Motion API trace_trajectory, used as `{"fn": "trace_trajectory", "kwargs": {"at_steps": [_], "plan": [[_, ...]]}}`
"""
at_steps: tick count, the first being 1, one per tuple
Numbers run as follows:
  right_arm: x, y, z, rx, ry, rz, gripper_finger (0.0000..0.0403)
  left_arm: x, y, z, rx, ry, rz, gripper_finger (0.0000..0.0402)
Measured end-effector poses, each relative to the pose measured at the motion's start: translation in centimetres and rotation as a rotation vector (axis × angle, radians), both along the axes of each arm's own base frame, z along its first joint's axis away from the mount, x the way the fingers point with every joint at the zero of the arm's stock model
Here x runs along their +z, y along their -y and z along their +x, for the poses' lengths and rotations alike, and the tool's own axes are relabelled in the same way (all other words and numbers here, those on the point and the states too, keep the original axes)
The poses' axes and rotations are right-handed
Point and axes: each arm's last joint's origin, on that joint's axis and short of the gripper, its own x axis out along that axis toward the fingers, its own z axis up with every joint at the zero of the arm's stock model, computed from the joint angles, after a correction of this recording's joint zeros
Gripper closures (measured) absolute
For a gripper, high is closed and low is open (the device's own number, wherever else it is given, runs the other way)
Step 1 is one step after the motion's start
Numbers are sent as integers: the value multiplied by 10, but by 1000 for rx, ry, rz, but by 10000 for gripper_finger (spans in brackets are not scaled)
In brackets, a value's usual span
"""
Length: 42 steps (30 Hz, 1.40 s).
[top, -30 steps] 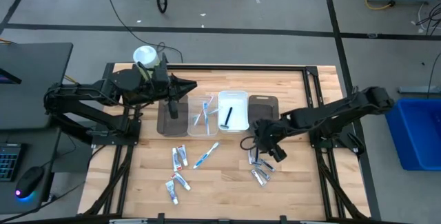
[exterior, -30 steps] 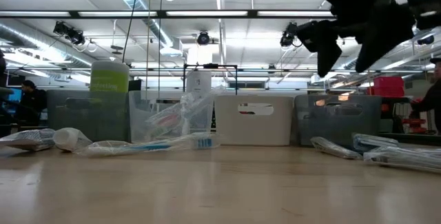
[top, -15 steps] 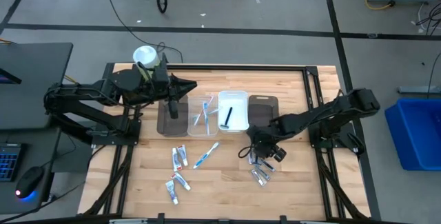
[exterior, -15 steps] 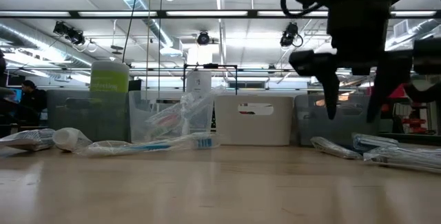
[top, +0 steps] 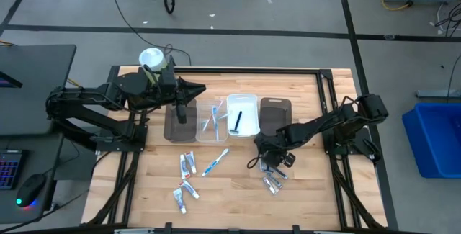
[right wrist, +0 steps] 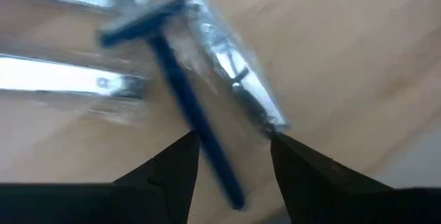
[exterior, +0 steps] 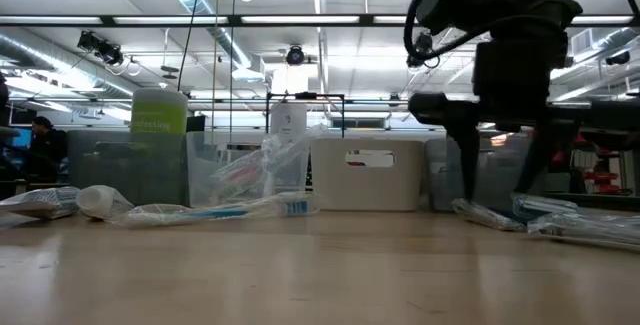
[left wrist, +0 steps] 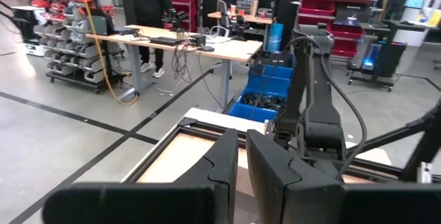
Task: Pick & Place Travel size toiletries
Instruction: Put the blue razor into the white bin
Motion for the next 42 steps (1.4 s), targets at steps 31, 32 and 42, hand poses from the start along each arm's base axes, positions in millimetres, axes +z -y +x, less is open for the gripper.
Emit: {"fn": "trace_trajectory", "kwargs": {"at_steps": [31, 32, 42], "plan": [[-6, -17, -11, 143, -82, -39, 334, -2, 0, 0, 10, -16, -4, 360], [-6, -17, -11, 143, -81, -40, 340, -2, 0, 0, 10, -16, -5, 360], [-5, -16, -12, 140, -79, -56, 353, -2, 0, 0, 11, -15, -7, 360]]}}
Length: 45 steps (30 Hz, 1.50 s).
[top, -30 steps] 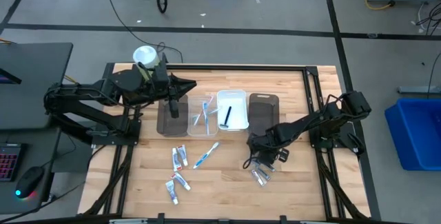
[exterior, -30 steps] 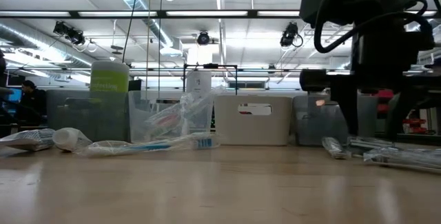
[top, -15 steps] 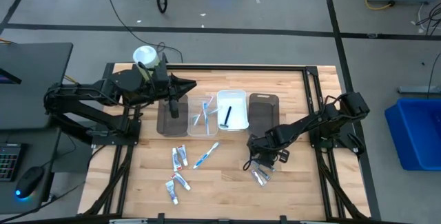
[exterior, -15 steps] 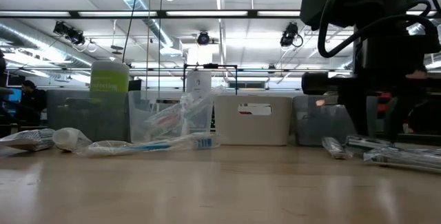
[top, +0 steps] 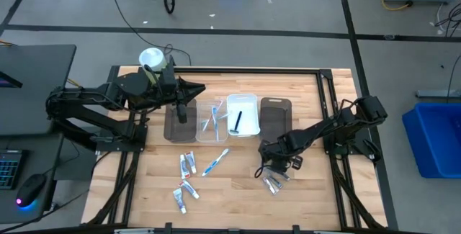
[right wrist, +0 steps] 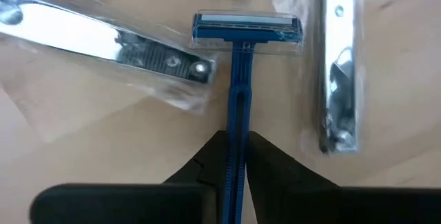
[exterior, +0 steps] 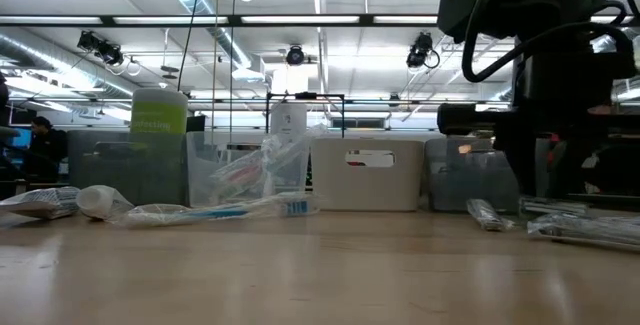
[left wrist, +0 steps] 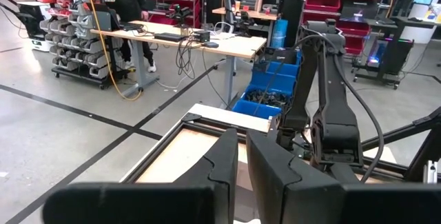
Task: Pick & Place Travel size toiletries
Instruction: Put the blue razor into the white bin
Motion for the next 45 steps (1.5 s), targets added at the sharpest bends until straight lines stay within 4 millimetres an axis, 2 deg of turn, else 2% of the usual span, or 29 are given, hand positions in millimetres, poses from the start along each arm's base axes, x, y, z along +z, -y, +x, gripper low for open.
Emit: {"fn": "trace_trajectory", "kwargs": {"at_steps": [7, 13, 19, 28, 34, 45], "plan": [[13, 1, -1, -7, 64, -13, 353, 0, 0, 0, 0, 0, 0, 360], [31, 0, -2, -25, 147, 75, 353, 0, 0, 0, 0, -1, 3, 360], [53, -3, 2, -95, 306, 168, 353, 0, 0, 0, -1, -2, 7, 360], [90, 2, 17, -361, 599, 376, 353, 0, 0, 0, -1, -1, 9, 360], [98, 14, 26, -537, 668, 466, 354, 0, 0, 0, -1, -1, 10, 360], [105, 31, 35, -720, 741, 565, 353, 0, 0, 0, -1, 0, 10, 360]]}}
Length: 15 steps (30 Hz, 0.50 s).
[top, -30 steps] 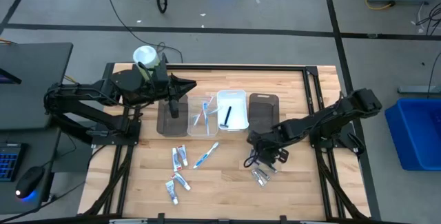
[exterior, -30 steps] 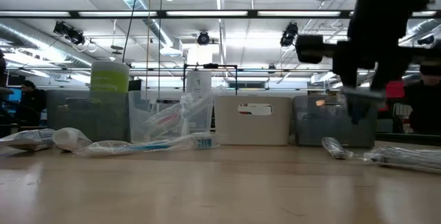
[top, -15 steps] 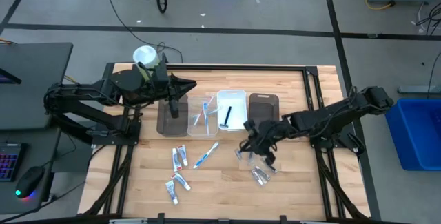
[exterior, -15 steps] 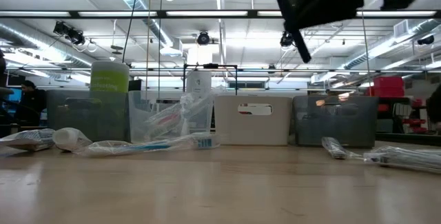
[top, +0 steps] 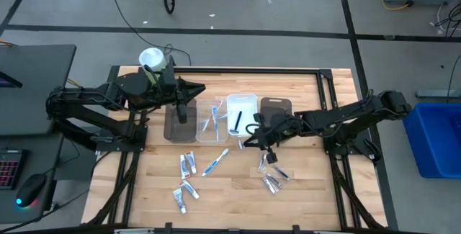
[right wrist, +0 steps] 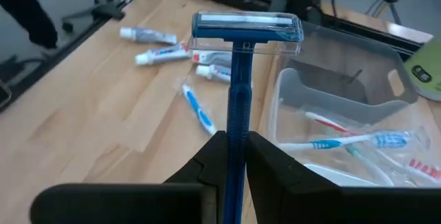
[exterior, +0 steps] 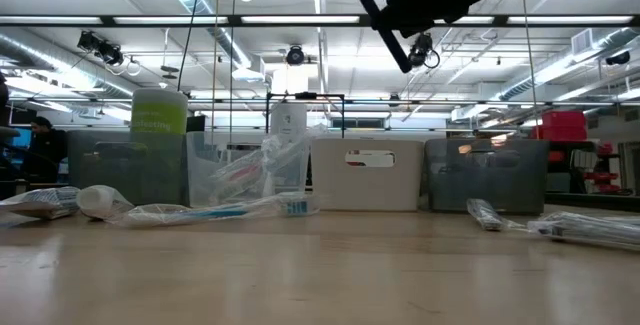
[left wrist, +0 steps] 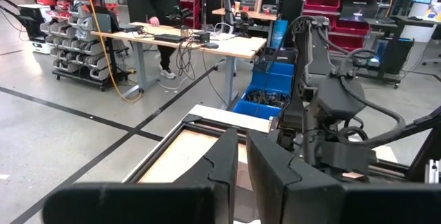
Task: Pick & Place Travel size toiletries
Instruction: Put the blue razor into the white bin
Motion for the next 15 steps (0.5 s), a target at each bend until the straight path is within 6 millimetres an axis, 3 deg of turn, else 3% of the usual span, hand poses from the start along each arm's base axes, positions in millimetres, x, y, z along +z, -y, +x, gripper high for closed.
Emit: {"fn": "trace_trajectory", "kwargs": {"at_steps": [15], "plan": [[6, 35, 7, -271, 38, 234, 356, 0, 0, 0, 0, 0, 0, 360]]}}
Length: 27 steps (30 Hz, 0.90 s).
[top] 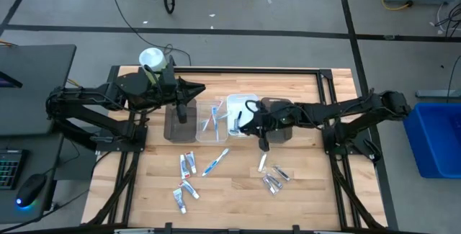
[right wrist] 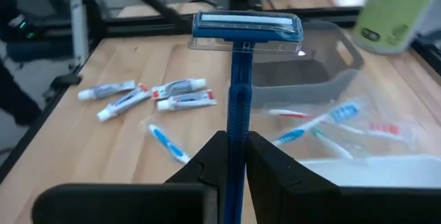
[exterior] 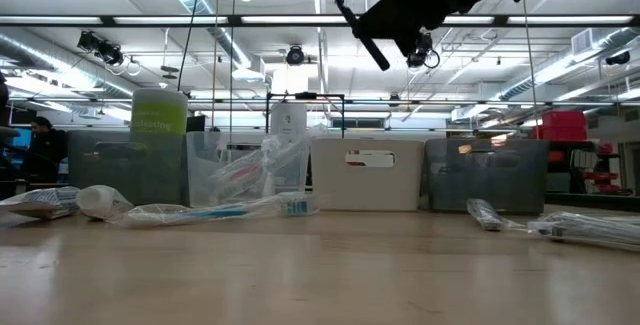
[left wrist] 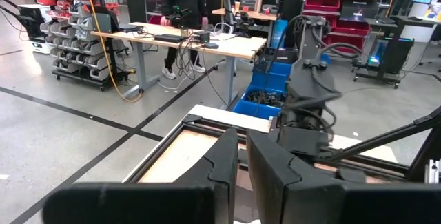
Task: Pick & Place Travel size toiletries
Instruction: Put the blue razor into the white bin
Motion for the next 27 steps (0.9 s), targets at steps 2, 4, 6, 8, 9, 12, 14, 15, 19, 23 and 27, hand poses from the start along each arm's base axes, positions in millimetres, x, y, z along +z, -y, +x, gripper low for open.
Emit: {"fn": "trace_trajectory", "kwargs": {"at_steps": [2, 4, 6, 8, 9, 12, 14, 15, 19, 23, 27], "plan": [[0, 6, 0, -43, -3, 36, 356, 0, 0, 0, 0, 0, 0, 360], [0, 13, 0, -87, -6, 75, 355, 0, 0, 0, 0, 0, 0, 360], [0, 19, 0, -132, -10, 116, 356, 0, 0, 0, 0, 0, 0, 360], [0, 25, -1, -180, -11, 161, 356, 0, 0, 0, 0, 0, 0, 360], [0, 28, -1, -205, -11, 187, 356, 0, 0, 0, 0, 0, 0, 360], [-1, 37, -2, -286, -17, 269, 355, 0, 0, 0, 0, 0, 0, 360], [-1, 42, -3, -335, -22, 320, 355, 0, 0, 0, 0, 0, 0, 360], [-2, 45, -4, -356, -25, 341, 355, 0, 0, 0, 0, 0, 0, 360], [-5, 50, -6, -408, -58, 383, 356, 0, 0, 0, 0, 0, 0, 360], [-10, 54, -8, -431, -106, 383, 355, 0, 0, 0, 0, 0, 0, 360], [-20, 56, -5, -441, -147, 382, 356, 0, 0, 0, 0, 0, 0, 360]]}}
